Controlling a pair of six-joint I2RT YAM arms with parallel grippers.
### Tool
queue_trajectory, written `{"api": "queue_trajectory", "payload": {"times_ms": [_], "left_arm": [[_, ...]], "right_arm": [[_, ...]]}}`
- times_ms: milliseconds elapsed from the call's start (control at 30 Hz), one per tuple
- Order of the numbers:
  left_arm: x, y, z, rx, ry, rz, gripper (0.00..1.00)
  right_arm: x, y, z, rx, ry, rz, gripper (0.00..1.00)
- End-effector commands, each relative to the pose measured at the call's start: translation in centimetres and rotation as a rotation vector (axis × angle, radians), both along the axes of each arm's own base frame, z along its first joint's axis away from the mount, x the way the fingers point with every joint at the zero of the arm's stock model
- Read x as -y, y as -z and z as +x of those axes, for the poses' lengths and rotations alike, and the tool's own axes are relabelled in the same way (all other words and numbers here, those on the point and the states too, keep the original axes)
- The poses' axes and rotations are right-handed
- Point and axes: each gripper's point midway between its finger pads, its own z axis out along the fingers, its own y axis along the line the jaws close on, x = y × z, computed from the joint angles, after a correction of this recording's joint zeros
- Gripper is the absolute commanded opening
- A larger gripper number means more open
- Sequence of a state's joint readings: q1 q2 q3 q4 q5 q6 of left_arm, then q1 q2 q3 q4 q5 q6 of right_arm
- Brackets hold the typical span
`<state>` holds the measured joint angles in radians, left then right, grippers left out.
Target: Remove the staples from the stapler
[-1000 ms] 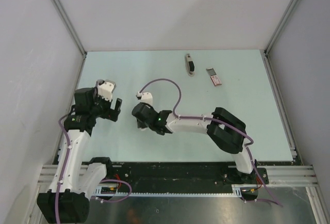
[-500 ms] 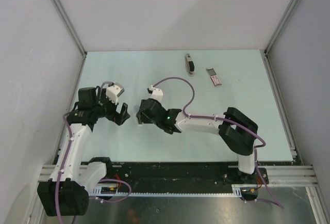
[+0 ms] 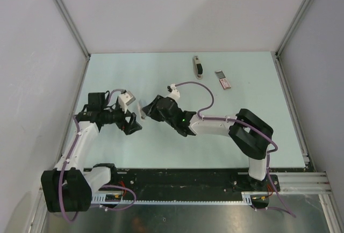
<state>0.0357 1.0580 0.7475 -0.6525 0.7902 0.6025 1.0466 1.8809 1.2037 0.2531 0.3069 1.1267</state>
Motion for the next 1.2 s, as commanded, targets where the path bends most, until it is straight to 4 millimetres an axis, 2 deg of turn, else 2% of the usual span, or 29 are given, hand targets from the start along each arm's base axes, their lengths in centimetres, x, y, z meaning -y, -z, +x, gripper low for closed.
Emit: {"api": "queue_trajectory", "payload": {"times_ms": [0, 267, 533, 733, 900, 1067, 1167], "left_arm": [[1.8, -1.3, -0.7, 0.081, 0.133, -0.093, 0.96], [1.4, 0.1, 0.8, -0.003, 0.112, -0.101, 0.85], [0.8, -1.0, 2.4, 0.057, 0.068, -0.098, 0.75], [0.6, -1.6, 2.7, 0.091, 0.049, -0.088, 0.53], [0.1, -1.6, 2.6, 0.124, 0.042, -0.05, 0.39], [-0.5, -1.7, 2.6, 0.163, 0.029, -0.005, 0.19], [-0.8, -1.9, 2.8, 0.185, 0.022, 0.018, 0.15]], "right_arm": [[-1.4, -6.0, -0.1, 0.053, -0.004, 0.203, 0.0], [-1.8, -6.6, -0.8, 0.042, -0.029, 0.254, 0.0], [-2.0, -6.8, -1.8, 0.035, -0.065, 0.272, 0.0], [-2.5, -7.0, -2.4, 0.034, -0.088, 0.288, 0.0], [-2.5, -7.4, -2.7, 0.047, -0.105, 0.284, 0.0], [-2.2, -7.0, -3.1, 0.049, -0.144, 0.264, 0.0], [-1.8, -6.5, -3.4, 0.054, -0.165, 0.256, 0.0]]}}
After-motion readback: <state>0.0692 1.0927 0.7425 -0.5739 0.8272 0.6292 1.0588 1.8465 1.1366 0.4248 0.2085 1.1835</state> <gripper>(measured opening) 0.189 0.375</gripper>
